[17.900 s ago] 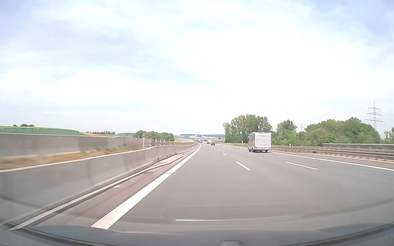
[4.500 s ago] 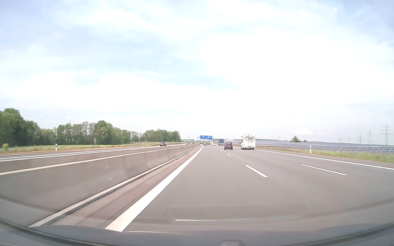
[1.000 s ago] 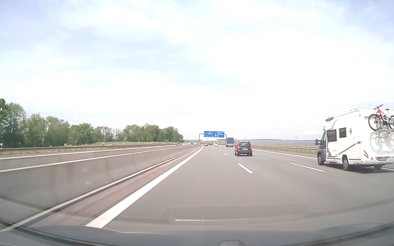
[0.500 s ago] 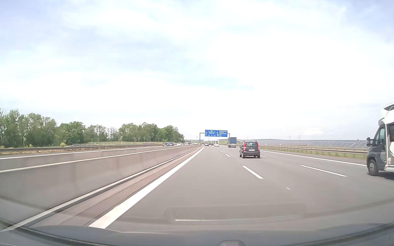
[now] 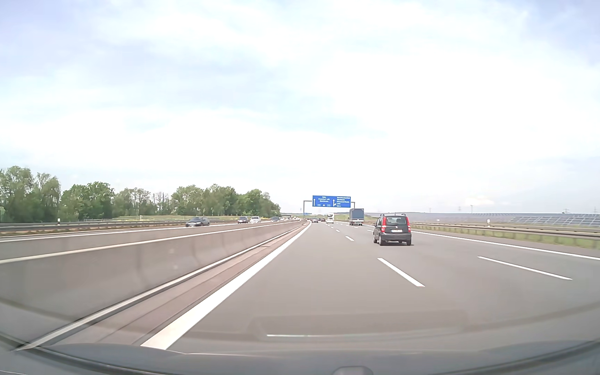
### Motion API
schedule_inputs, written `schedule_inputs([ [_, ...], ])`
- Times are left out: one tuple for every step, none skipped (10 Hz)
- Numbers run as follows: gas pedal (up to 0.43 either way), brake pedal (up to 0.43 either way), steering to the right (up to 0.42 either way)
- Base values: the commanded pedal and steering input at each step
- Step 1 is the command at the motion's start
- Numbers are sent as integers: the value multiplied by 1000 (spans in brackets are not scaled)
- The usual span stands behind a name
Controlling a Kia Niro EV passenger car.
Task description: Follow the waypoints while adhering to traffic rules and regulations
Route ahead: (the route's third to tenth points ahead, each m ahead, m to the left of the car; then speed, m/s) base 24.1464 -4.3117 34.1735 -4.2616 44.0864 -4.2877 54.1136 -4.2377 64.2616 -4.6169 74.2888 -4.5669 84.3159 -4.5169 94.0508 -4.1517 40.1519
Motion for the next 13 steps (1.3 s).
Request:
schedule_inputs([
  [398, 0, -1],
  [378, 0, 0],
  [370, 0, 0],
  [370, 0, 0],
  [358, 0, 0],
  [358, 0, -1],
  [370, 0, -1],
  [398, 0, -1],
  [421, 0, -2],
  [421, 0, -2],
  [421, 0, -2],
  [421, 0, -1],
  [421, 0, -1],
])
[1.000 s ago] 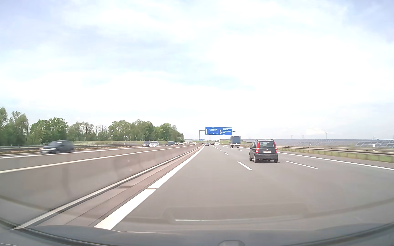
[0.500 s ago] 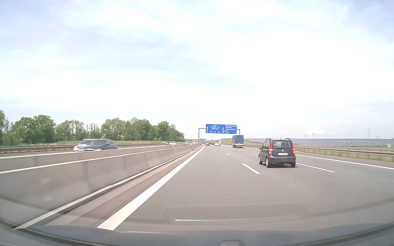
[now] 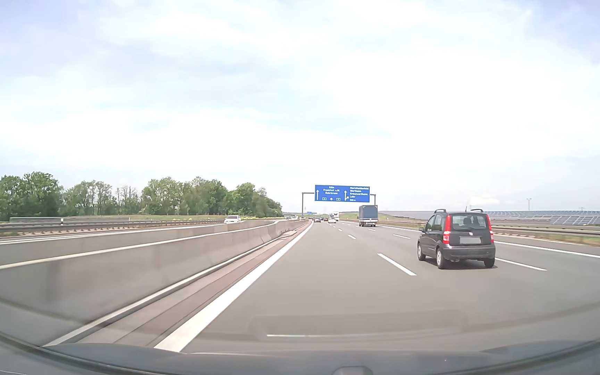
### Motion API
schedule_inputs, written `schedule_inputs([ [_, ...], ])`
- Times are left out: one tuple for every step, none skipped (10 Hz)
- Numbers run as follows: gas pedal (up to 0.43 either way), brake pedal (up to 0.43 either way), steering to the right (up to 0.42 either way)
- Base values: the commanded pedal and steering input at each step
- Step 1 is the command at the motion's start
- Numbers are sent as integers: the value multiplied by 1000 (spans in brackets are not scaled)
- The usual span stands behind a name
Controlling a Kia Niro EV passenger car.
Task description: Follow the waypoints while adhering to traffic rules and regulations
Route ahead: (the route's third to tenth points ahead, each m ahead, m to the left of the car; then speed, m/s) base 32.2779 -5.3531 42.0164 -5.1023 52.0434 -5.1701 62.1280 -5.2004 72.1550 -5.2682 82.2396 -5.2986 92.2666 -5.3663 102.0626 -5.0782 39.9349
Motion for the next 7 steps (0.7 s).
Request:
schedule_inputs([
  [421, 0, 0],
  [421, 0, 1],
  [421, 0, 1],
  [421, 0, 1],
  [421, 0, 0],
  [421, 0, 0],
  [421, 0, 0],
])
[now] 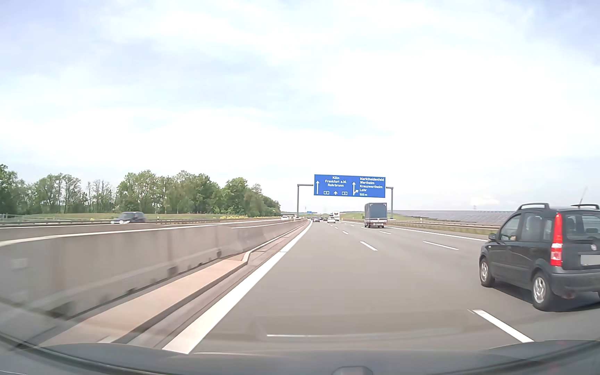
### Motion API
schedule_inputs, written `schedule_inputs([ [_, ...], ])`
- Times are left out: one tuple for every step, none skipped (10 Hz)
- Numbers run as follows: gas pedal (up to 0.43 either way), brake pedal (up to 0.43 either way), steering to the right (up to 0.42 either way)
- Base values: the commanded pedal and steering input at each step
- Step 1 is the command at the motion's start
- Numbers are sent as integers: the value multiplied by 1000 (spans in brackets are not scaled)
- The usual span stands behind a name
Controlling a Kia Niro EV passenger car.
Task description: Follow the waypoints while adhering to traffic rules and regulations
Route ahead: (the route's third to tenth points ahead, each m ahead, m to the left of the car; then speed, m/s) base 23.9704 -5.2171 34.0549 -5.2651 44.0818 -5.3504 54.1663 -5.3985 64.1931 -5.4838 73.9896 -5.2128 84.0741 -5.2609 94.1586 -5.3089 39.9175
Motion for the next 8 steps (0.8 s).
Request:
schedule_inputs([
  [421, 0, 0],
  [421, 0, 1],
  [421, 0, 1],
  [409, 0, 2],
  [409, 0, 2],
  [409, 0, 1],
  [409, 0, 1],
  [409, 0, 1],
])
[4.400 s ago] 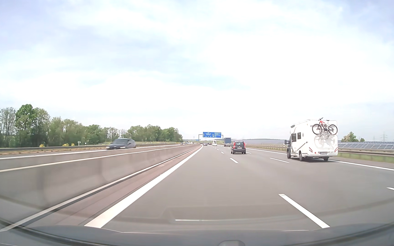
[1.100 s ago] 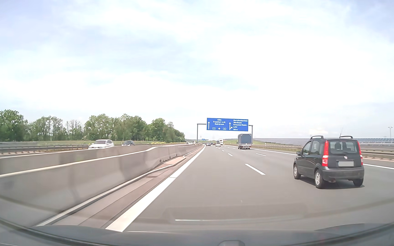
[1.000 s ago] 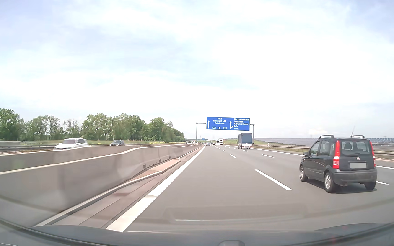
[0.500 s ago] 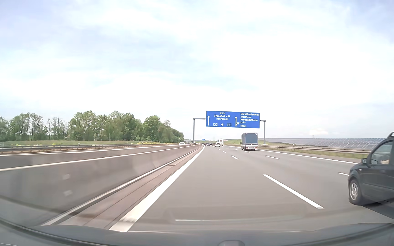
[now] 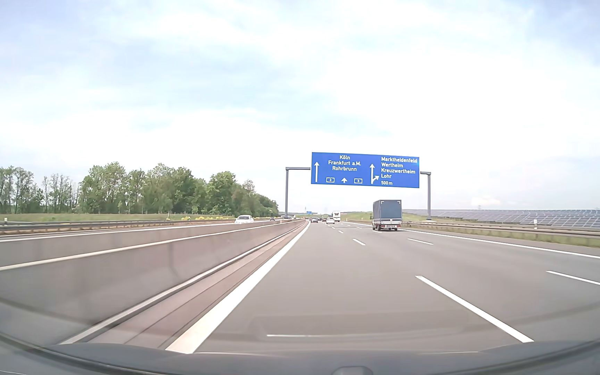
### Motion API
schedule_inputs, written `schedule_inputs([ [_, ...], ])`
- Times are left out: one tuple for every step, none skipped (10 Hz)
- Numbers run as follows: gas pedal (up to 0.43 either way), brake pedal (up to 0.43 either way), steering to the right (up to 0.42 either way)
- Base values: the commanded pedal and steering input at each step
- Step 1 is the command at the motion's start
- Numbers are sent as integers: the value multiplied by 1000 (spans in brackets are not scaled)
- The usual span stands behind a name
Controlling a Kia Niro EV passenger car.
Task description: Follow the waypoints while adhering to traffic rules and regulations
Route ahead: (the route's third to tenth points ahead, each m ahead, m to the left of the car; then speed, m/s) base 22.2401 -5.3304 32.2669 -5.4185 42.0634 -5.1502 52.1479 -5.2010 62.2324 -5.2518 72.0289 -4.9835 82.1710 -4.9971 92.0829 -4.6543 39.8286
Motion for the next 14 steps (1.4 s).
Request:
schedule_inputs([
  [409, 0, 0],
  [409, 0, 0],
  [409, 0, 0],
  [409, 0, 0],
  [421, 0, 0],
  [421, 0, 1],
  [421, 0, 1],
  [421, 0, 1],
  [421, 0, 0],
  [421, 0, -1],
  [421, 0, -2],
  [421, 0, -1],
  [421, 0, -1],
  [421, 0, 0],
])
